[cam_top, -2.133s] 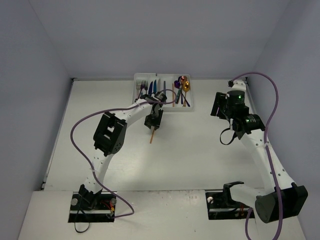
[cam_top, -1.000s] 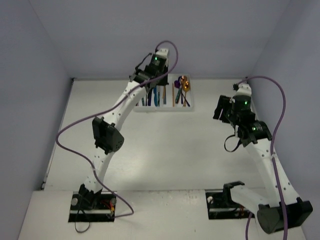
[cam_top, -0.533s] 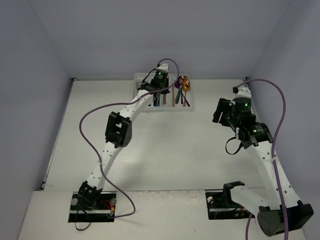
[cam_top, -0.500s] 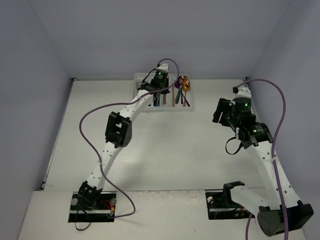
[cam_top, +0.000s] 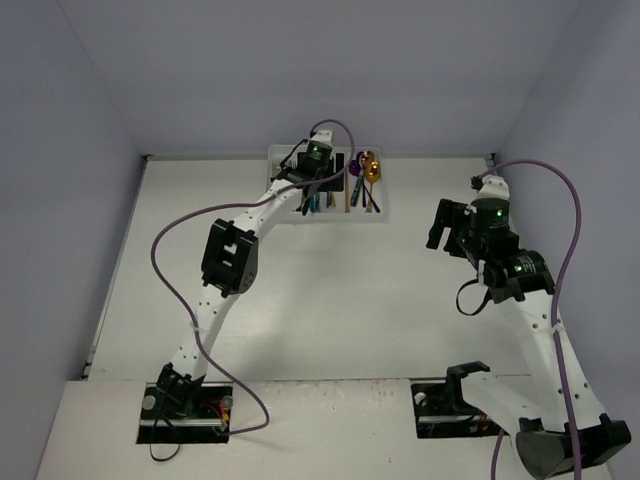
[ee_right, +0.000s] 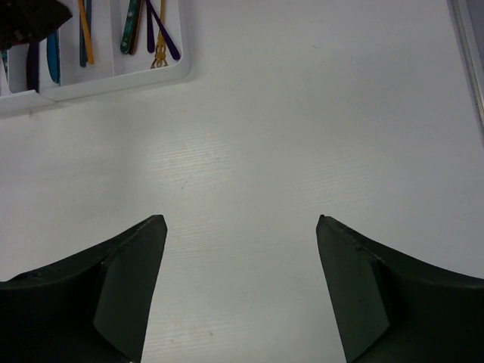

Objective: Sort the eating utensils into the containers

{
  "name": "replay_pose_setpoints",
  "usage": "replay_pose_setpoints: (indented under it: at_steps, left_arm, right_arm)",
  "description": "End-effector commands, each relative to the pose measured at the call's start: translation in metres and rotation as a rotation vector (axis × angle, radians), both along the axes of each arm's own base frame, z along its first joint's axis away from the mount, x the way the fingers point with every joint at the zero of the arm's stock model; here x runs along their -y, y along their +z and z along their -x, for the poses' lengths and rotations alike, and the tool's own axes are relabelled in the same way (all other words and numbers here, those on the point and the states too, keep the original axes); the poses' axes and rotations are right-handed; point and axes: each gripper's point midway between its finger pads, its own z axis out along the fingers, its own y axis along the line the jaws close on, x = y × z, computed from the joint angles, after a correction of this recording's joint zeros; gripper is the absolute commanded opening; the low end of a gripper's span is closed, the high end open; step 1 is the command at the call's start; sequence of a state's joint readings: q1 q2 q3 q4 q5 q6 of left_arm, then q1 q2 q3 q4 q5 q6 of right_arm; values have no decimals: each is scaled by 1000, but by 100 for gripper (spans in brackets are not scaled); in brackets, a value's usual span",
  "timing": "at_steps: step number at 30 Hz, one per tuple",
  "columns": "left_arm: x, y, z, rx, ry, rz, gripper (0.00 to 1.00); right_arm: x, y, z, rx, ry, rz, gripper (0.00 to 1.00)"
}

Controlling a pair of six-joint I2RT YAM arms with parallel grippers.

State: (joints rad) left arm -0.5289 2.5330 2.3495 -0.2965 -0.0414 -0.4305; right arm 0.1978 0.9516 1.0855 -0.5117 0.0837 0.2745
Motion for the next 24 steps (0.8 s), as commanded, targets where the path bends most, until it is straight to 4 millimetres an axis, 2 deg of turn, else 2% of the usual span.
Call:
replay_pose_setpoints:
  at_steps: [1, 2, 3, 5, 7, 13, 16, 19, 22, 23, 24]
  left_arm:
    - [-41, 211, 51, 270, 3, 62, 70]
    - [-56, 232, 69, 290, 10, 44, 71]
    - [-72, 241, 86, 292, 21, 12, 73]
    - [-97, 225, 112, 254, 23, -88, 76]
    - [-139, 255, 151, 302, 90, -131, 79]
    - [-239, 251, 249, 295, 287, -251, 90]
    - [-280, 255, 293, 328, 380, -261, 94]
    - [-313, 246, 324, 309, 452, -327, 95]
    - [-340, 251, 357, 337, 518, -327, 95]
    - [-342, 251, 358, 338, 522, -327, 95]
    - [-352, 248, 369, 339, 554, -329, 95]
  right_arm:
    - [13, 56, -5, 151, -40, 57, 84]
    - [17, 64, -3, 169, -50, 72, 87]
    - [20, 71, -2, 187, -62, 88, 90]
    - [27, 82, 2, 213, -87, 116, 97]
    - [33, 97, 11, 259, -112, 126, 100]
    - [54, 123, 33, 349, -194, 182, 100]
    - [66, 130, 43, 373, -246, 220, 100]
    - [70, 128, 45, 370, -261, 255, 100]
    - [72, 127, 47, 376, -269, 270, 100]
    - [72, 127, 47, 376, -268, 272, 100]
    - [70, 126, 47, 384, -261, 269, 100]
